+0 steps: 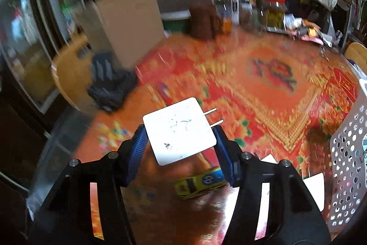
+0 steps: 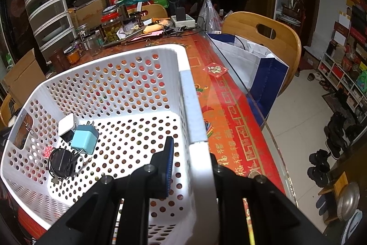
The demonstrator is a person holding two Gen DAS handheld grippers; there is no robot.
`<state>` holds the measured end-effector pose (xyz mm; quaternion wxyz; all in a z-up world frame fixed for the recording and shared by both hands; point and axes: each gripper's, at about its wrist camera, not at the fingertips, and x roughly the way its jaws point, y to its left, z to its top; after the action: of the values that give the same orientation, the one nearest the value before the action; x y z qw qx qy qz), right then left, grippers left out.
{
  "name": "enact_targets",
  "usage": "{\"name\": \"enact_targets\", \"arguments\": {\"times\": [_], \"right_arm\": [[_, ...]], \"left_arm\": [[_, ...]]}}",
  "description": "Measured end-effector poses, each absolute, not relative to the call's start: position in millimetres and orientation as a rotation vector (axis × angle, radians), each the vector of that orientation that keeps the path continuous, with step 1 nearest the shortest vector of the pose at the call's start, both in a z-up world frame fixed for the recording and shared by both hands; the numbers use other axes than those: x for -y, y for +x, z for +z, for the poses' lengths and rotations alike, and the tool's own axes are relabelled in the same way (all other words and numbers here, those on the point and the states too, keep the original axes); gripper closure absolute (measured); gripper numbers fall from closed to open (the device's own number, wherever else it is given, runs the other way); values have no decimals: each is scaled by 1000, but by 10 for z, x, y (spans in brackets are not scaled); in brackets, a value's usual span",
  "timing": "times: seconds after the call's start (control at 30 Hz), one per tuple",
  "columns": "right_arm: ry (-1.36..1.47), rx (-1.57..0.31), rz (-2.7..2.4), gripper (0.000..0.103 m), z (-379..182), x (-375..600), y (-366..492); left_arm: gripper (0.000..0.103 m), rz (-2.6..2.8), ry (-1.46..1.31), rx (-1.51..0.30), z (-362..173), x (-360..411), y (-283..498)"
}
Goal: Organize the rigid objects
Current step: 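Grasp the white square charger with the left gripper, then carry the white square charger into the basket and release it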
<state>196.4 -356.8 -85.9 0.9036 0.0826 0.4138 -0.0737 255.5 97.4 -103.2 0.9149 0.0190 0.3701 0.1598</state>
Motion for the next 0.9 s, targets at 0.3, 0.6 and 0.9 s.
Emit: {"name": "enact_targets", "arguments": {"times": [0.3, 0.6, 0.9], "right_arm": [[172, -855, -146, 87, -864, 3567, 1963], [173, -851, -138, 87, -869, 3562, 1965], [184, -842, -131, 87, -864, 3576, 1954]], "left_arm": [[48, 367, 107, -672, -762, -839, 2282], [48, 278, 142, -624, -335, -394, 2100], [47, -58, 260, -641, -131, 793, 1818]]}}
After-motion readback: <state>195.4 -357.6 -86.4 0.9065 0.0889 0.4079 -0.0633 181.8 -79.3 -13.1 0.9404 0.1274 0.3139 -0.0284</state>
